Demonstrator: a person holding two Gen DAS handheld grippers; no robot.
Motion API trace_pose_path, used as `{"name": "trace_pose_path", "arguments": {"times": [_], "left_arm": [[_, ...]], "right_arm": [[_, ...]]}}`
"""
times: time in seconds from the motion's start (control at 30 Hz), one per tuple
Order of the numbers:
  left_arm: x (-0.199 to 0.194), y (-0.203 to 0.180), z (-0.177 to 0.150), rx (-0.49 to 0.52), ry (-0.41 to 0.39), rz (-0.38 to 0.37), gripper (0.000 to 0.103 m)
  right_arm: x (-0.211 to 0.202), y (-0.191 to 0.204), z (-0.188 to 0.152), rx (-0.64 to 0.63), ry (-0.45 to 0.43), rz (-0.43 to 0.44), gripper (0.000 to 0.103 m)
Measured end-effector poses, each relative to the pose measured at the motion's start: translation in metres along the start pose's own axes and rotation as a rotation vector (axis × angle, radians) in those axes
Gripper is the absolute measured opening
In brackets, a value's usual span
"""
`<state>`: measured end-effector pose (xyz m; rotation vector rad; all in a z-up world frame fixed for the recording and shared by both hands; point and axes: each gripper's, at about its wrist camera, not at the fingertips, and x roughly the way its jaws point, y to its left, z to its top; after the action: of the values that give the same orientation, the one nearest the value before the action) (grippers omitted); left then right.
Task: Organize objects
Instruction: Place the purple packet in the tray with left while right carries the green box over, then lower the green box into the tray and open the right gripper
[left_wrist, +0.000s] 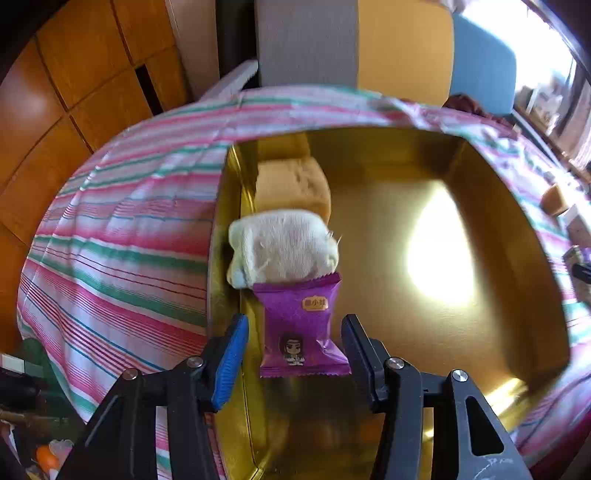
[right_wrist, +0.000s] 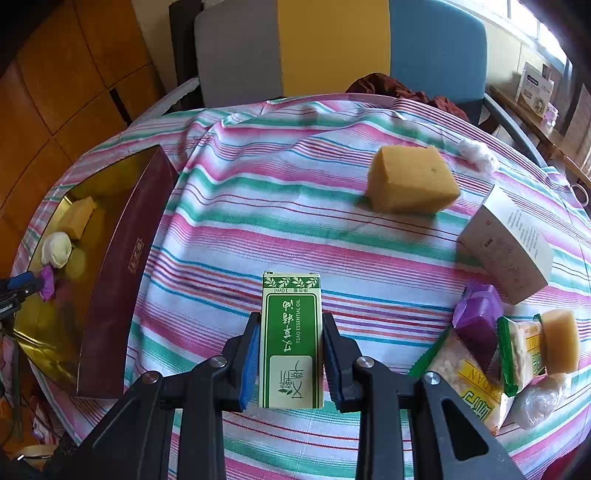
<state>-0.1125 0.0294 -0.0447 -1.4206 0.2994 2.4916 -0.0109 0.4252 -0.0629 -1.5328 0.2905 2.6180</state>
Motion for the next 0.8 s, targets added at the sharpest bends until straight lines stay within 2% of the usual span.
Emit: {"name": "trace_pose_path", "arguments": {"times": [0.17, 0.3, 0.43, 0.53, 0.63, 0.8], "left_arm": [[-0.038, 0.026, -0.005, -0.073, -0.107, -0.026, 0.058], [-0.061, 0.057, -0.02, -0.177, -0.167, -0.023, 0.061], [-0.074, 0.073, -0.038, -0.238, -0.198, -0.024, 0.061], [-0.078, 0.079, -0.048, -0.264, -0.209, -0.035, 0.061], [-0.081, 0.086, -0.055, -0.288, -0.214, -0.048, 0.061], [-0.081, 0.1, -0.065, -0.325, -0.213, -0.06, 0.061]], "right_arm": [[-0.026, 0.002, 0.006, 0.03, -0.063, 0.023, 0.03], [-0.054, 0.034, 0.014, -0.026, -0.109, 0.09, 0.03], [-0.067, 0.104, 0.022, -0.188, -0.113, 0.215, 0.03], [-0.061, 0.168, 0.021, -0.334, -0.083, 0.292, 0.03], [-0.043, 0.229, 0.016, -0.456, -0.042, 0.334, 0.03], [-0.004, 0.303, 0.007, -0.56, 0.058, 0.37, 0.03]]}}
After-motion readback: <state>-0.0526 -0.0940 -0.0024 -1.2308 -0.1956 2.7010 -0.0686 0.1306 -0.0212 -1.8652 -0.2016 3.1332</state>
